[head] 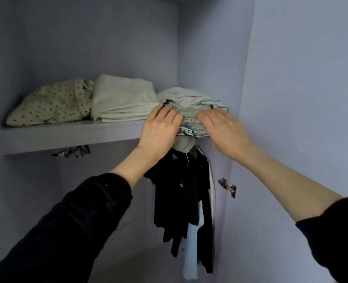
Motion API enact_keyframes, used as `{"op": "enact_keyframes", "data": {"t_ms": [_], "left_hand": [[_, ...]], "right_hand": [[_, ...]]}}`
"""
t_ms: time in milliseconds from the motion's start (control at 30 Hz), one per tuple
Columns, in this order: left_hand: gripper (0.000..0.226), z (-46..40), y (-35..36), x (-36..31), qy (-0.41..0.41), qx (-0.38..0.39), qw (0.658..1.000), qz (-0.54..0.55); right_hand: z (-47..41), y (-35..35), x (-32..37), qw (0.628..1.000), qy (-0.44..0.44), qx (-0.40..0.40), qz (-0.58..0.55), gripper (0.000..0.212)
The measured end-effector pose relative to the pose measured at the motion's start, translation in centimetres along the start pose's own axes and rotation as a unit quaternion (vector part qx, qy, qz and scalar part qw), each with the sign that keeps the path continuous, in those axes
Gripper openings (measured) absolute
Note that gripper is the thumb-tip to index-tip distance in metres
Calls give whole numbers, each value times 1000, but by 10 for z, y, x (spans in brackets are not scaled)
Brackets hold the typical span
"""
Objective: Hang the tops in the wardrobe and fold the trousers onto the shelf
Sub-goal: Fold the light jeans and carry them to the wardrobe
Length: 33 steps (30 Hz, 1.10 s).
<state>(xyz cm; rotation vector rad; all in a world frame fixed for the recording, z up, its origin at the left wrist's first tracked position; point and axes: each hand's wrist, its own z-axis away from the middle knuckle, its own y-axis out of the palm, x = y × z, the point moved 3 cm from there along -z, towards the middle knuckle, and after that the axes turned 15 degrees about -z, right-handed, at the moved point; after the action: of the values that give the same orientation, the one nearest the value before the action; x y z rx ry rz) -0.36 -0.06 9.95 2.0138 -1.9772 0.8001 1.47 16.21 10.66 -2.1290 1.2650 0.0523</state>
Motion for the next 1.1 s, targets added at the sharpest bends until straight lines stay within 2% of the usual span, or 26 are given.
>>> {"op": "enact_keyframes", "data": {"t_ms": [67, 300, 467, 600, 700, 767, 800, 833, 867, 900, 933, 1000, 1067, 1100], "left_hand": [[24, -29, 16, 31, 2, -38, 998, -41], [19, -78, 71, 121, -26, -55, 987, -149], [18, -85, 113, 163, -26, -23, 972, -234], [12, -107, 135, 197, -47, -75, 953, -288], [11, -119, 157, 207, -58, -35, 952, -300], [17, -106, 180, 196, -49, 59, 958, -278], [26, -95, 194, 188, -27, 129, 959, -253], [33, -78, 211, 178, 1, 213, 954, -209], [36, -64, 223, 172, 20, 294, 944, -147], [41, -54, 228, 166, 16, 362, 929, -77], [44, -53, 226, 165, -11, 395, 918, -14], [43, -60, 221, 165, -68, 414, 906, 62], [48, -63, 217, 160, -75, 451, 886, 70], [51, -62, 218, 157, -65, 472, 877, 62]], "right_hand": [[-42, 9, -16, 999, -17, -40, 28, 45], [-158, 64, -44, 988, -70, -130, 48, 34], [-210, 129, -46, 984, -59, -145, 82, 32], [-259, 156, -60, 969, -63, -226, 79, 34], [-281, 176, -72, 970, -40, -237, 40, 41], [-273, 208, -82, 990, -38, -131, -20, 55], [-262, 228, -86, 996, -44, -39, -70, 59], [-245, 250, -88, 984, -38, 88, -149, 59], [-230, 262, -89, 943, 1, 221, -247, 60], [-218, 270, -90, 899, 38, 299, -318, 61], [-215, 271, -93, 873, 68, 331, -351, 61], [-221, 269, -96, 856, 112, 358, -356, 57], [-225, 267, -91, 849, 121, 374, -353, 56], [-224, 267, -87, 847, 124, 377, -353, 64]]}}
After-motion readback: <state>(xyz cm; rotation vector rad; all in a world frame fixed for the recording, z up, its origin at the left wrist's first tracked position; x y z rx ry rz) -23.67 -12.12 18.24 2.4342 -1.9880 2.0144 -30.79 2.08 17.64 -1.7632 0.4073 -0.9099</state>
